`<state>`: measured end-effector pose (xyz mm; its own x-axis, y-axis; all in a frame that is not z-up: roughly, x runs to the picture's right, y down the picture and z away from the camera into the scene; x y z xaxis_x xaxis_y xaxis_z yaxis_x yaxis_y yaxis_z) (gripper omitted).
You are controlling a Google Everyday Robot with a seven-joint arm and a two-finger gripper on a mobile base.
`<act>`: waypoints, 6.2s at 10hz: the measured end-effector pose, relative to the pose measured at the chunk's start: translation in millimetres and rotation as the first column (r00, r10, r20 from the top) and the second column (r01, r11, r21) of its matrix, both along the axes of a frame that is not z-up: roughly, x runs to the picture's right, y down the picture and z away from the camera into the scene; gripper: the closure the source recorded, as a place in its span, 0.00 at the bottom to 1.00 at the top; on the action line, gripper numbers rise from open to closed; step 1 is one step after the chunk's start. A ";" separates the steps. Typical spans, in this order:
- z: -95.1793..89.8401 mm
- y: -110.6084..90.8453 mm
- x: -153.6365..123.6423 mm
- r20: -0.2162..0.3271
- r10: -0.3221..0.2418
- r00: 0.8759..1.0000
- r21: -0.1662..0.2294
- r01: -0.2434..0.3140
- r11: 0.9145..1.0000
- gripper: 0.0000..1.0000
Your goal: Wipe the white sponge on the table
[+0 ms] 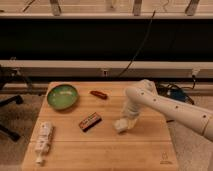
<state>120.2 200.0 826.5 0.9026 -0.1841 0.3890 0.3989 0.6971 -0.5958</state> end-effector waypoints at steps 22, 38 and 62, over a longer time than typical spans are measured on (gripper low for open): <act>-14.3 46.8 30.9 0.075 -0.128 0.989 -0.063 0.133 0.989 1.00; 17.6 -13.6 -54.1 0.227 -0.137 0.964 0.036 0.133 0.991 1.00; 3.3 41.5 18.9 0.130 -0.247 0.960 -0.040 0.255 0.966 1.00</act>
